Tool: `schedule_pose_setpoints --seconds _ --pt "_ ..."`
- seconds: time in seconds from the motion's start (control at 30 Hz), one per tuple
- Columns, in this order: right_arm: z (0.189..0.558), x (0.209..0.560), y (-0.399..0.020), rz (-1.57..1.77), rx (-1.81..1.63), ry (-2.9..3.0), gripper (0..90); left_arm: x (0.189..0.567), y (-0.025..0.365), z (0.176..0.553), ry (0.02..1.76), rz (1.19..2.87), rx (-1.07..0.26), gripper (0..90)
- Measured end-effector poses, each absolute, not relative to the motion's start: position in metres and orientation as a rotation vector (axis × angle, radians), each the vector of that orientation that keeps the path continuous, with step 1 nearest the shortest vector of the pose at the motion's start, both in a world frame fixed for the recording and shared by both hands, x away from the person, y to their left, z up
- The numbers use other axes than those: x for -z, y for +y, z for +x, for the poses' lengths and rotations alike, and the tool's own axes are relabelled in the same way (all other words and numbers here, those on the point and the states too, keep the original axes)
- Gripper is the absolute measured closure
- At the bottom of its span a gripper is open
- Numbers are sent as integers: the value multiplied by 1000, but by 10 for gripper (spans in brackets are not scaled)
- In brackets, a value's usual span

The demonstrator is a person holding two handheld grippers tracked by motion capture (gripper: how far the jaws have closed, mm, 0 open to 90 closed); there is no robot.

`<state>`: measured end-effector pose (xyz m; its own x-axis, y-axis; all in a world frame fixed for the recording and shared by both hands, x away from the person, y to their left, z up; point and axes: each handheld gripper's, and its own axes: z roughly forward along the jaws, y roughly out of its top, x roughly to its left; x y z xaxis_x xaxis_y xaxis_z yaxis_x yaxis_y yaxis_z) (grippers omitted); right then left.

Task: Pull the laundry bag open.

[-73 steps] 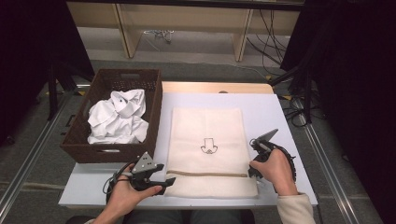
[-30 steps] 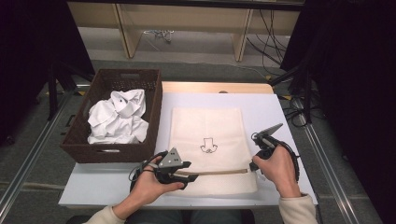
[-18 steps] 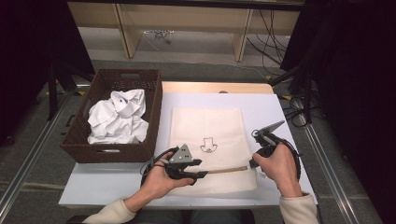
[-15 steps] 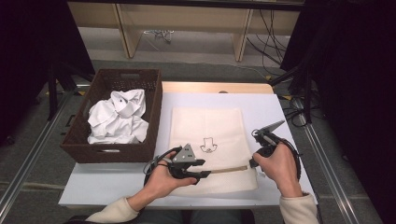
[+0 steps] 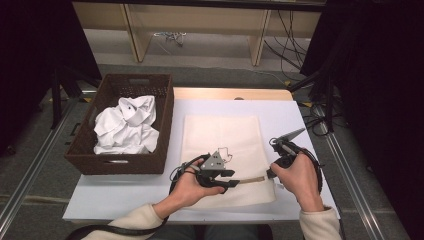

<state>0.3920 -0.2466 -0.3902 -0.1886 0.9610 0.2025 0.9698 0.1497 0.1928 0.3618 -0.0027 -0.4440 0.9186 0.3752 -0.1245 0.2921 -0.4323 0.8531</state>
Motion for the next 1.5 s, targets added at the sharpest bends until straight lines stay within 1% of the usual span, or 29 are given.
schedule_pose_setpoints --seconds 0.27,0.47,0.57,0.6,0.7,0.83,0.93,1.03,1.17,1.23,1.3,1.4,1.47,1.5 --pt "392 392 -249 -1938 497 -2426 848 441 -23 368 437 2057 -88 640" --pt "391 390 -247 -1957 485 -2389 848 444 -42 371 433 2037 -35 664" --pt "391 391 -250 -1925 498 -2424 848 448 -48 373 436 2051 -45 678" --pt "391 391 -250 -1928 491 -2413 848 450 -50 373 440 2053 -13 682" --pt "389 387 -245 -1986 453 -2328 848 452 -55 374 436 2058 -18 690" --pt "390 390 -248 -1938 496 -2421 848 454 -61 378 429 2065 -42 701" --pt "389 388 -244 -1958 477 -2403 848 456 -68 380 443 2054 -27 702" --pt "387 386 -242 -1993 439 -2350 848 458 -72 382 451 2046 -9 702" --pt "389 389 -243 -1962 468 -2390 848 460 -76 383 449 2059 27 708" --pt "388 388 -242 -1992 437 -2342 848 460 -76 383 448 2069 20 717" --pt "390 392 -248 -1917 484 -2432 848 461 -76 381 459 2058 20 731" --pt "391 392 -247 -1920 488 -2430 848 461 -74 381 471 2054 50 754" --pt "391 392 -248 -1918 497 -2432 848 462 -73 382 483 2044 70 756" --pt "391 392 -248 -1921 494 -2427 848 463 -72 381 480 2053 55 755"
